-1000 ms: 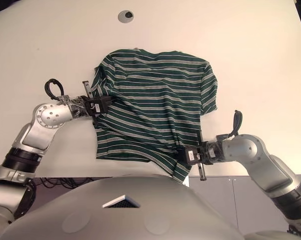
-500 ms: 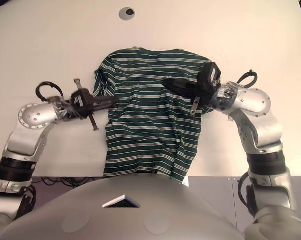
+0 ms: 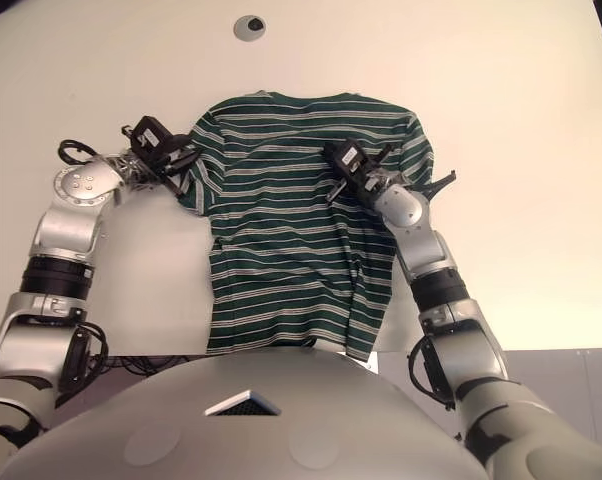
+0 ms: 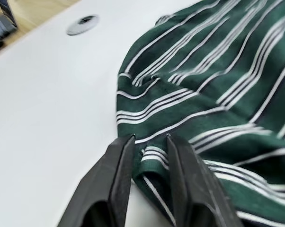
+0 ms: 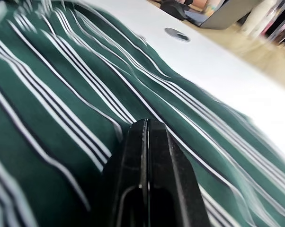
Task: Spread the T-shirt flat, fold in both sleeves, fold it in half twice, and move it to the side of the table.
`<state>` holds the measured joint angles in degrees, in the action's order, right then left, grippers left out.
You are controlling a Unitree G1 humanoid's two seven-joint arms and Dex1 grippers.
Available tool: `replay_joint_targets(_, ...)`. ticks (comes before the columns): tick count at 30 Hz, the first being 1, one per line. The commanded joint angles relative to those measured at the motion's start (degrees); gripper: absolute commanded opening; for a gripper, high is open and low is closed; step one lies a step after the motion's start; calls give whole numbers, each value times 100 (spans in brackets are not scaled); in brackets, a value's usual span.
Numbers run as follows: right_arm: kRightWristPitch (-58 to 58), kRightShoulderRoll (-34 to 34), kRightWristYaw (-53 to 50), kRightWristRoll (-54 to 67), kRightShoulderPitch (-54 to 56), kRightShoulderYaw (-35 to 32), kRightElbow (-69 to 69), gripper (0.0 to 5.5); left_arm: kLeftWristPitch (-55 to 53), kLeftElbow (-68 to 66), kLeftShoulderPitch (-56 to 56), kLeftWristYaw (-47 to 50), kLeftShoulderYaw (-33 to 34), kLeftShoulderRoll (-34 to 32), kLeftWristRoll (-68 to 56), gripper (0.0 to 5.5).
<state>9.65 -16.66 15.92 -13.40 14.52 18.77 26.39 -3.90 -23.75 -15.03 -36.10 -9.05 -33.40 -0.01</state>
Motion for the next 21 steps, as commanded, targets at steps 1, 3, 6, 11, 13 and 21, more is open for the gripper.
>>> replay_joint_targets(1,-82,-22,-479,-460,9,51,546,0,214,-795,143,-2,-63,-397,464,118)
replay_joint_targets(3,-69,60,-535,-316,46,-110,530,0,339,-1020,104,-39,-136,-473,574,118)
replay_joint_targets(6,-154,129,-475,-223,86,-175,689,0,572,-1368,-94,-1,-173,-543,738,118)
replay_joint_targets(11,-358,162,-188,-439,144,141,1188,0,1114,-1859,-526,25,-89,-585,810,118)
replay_joint_targets(13,-275,183,-24,-337,99,161,1092,0,1484,-1945,-642,-109,62,-512,604,118)
replay_joint_targets(21,167,292,339,307,-90,-114,509,0,1700,-181,-166,-403,595,13,-419,118)
